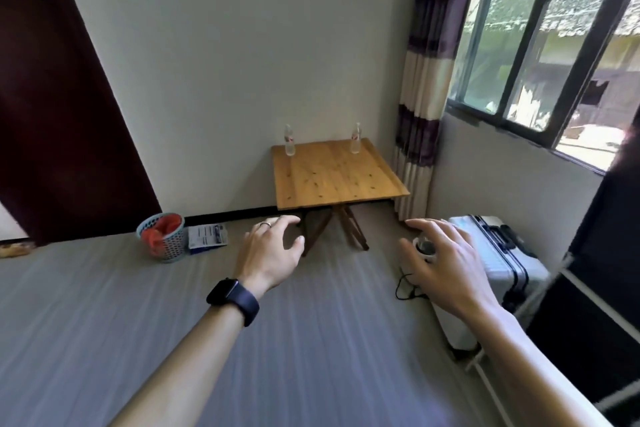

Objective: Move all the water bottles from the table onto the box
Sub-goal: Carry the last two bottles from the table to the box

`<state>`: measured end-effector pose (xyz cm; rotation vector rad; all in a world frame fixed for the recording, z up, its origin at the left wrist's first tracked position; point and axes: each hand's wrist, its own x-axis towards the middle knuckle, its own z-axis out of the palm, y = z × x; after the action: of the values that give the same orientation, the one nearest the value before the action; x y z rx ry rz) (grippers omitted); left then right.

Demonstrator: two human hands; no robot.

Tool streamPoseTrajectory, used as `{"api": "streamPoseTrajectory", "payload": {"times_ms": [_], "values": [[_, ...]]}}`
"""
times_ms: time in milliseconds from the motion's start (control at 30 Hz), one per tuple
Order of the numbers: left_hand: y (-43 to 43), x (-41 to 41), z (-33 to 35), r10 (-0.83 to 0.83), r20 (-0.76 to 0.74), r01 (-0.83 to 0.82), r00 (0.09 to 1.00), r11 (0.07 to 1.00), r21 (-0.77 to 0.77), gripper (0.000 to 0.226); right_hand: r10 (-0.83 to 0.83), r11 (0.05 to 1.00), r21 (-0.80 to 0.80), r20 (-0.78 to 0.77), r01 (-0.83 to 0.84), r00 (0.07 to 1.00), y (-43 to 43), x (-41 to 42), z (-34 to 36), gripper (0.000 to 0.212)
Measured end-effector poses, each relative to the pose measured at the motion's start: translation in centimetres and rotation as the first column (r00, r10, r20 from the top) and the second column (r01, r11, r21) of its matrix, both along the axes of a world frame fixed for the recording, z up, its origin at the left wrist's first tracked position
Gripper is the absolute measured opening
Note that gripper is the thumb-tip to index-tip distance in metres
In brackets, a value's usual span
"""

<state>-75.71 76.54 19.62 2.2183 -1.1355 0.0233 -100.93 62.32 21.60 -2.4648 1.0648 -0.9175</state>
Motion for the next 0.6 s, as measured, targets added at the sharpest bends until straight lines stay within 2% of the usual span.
{"api": "streamPoseTrajectory", "payload": {"times_ms": [200,367,600], "values": [[-9.3,6.0,-1.7,-0.018,-0.029,0.020,0.999,0.999,0.045,0.051,0.001,1.000,0.013,-0.011,0.000,1.000,-9.3,6.2,-1.9,0.036],[-18.0,12.3,-3.8,0.018,-0.002,-0.018,1.000,0.995,0.093,0.038,0.032,0.998,0.046,0.014,-0.033,0.999,-19.0,12.7,-4.8,0.039],[-29.5,19.2,-4.4,0.120,-0.091,-0.109,0.989,0.987,0.121,0.044,0.108,0.985,0.136,-0.018,-0.105,0.994,-32.3,21.5,-6.7,0.038]]}}
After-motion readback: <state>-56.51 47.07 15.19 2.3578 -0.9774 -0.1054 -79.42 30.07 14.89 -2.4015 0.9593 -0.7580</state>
